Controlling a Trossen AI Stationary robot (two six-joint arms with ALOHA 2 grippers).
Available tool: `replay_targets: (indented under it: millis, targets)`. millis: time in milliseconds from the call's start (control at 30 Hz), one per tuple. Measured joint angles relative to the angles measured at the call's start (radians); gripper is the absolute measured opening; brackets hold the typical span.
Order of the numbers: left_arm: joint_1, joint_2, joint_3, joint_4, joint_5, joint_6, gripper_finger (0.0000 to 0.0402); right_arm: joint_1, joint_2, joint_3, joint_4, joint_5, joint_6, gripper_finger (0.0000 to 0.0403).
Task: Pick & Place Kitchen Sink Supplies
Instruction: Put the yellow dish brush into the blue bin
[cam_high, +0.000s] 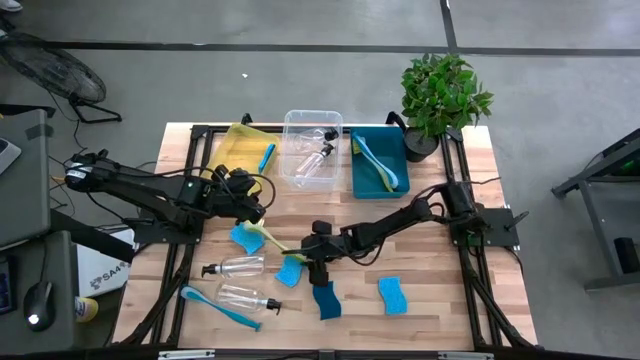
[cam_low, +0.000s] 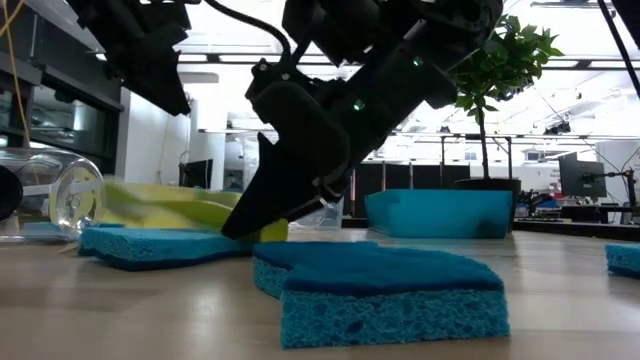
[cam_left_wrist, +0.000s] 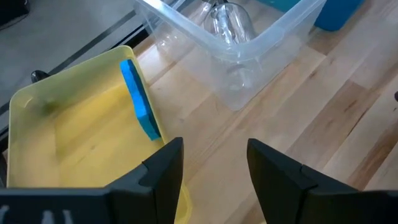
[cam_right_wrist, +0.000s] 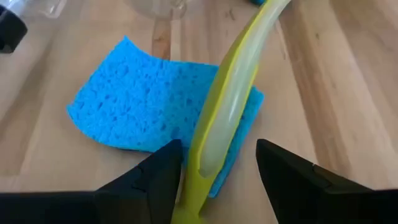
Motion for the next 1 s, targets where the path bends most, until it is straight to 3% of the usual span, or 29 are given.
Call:
replay_targets:
  millis: [267, 767, 1000]
  targets:
    - [0.0, 0.0, 0.001, 0.0, 0.006, 0.0, 0.0173, -0.002, 0.009, 0.0, 0.003, -0.007, -0.008, 0.0185]
    - [0.0, 0.0, 0.001, 0.0, 0.01, -0.001, 0.0173, 0.0, -0.032, 0.0, -0.038, 0.049, -0.068, 0.007]
    - [0.002, 0.0, 0.001, 0.001, 0.011, -0.003, 0.0173, 0.001, -0.032, 0.0, -0.039, 0.068, -0.076, 0.0071]
